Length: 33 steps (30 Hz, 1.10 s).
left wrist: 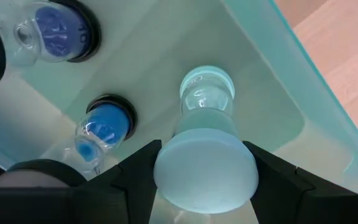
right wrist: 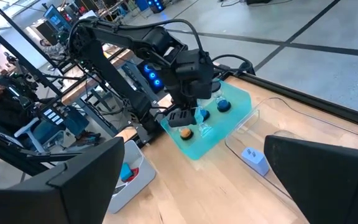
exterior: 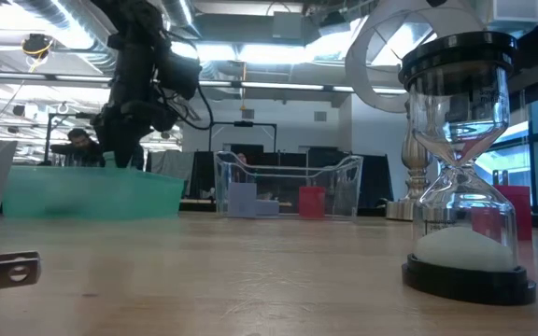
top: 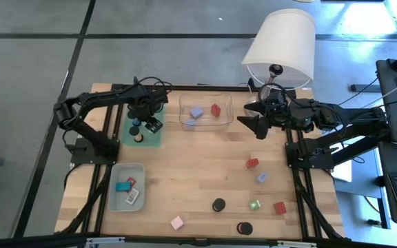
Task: Pick & Place Office items
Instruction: Put the light green hourglass into the green bin
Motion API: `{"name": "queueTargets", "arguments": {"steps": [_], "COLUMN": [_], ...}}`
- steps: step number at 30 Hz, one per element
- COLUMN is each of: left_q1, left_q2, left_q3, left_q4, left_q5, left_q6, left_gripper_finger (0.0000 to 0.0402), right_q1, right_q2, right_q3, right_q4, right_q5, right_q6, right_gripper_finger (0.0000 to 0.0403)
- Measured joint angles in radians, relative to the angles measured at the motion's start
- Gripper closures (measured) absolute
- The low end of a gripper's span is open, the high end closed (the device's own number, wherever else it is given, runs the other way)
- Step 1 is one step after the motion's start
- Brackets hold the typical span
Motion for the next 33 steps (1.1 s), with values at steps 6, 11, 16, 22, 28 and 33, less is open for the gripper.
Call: {"name": "queueTargets", "arguments": {"steps": [6, 11, 16, 22, 28, 33], "left_q1": [0.000, 0.000, 0.000, 0.000, 0.000, 0.000], "left_q2": [-0.006, -0.006, -0.006, -0.006, -0.006, -0.006], "left_q3": [-0.001, 0.044, 0.111, 0.154, 0.154, 0.130], "left_q4": [0.001, -0.012, -0.013, -0.014, -0.036, -0.039], "left_q5": [-0.001, 0.005, 0.005, 0.005, 0.001, -0.041], "left_q6": [0.000, -0.002, -0.011, -0.011, 0.003, 0.016], "left_gripper_finger": [0.0192, 0.0191, 0.0190, 0.0190, 0.0190, 0.0190], "right_q1": [0.000, 0.000, 0.000, 0.000, 0.000, 0.000], "right_q2": [0.000, 0.000, 0.000, 0.000, 0.000, 0.000], "right_q3": [0.000, 0.000, 0.000, 0.000, 0.000, 0.000], "right_q4": [0.000, 0.000, 0.000, 0.000, 0.000, 0.000], "right_q5": [0.000, 0.000, 0.000, 0.000, -0.001, -0.003], "right_q6": [-0.003, -0.006, -0.007, -0.003, -0.003, -0.002], "right_gripper_finger": [0.0014, 0.0014, 0.0014, 0.0014, 0.0014, 0.0014]}}
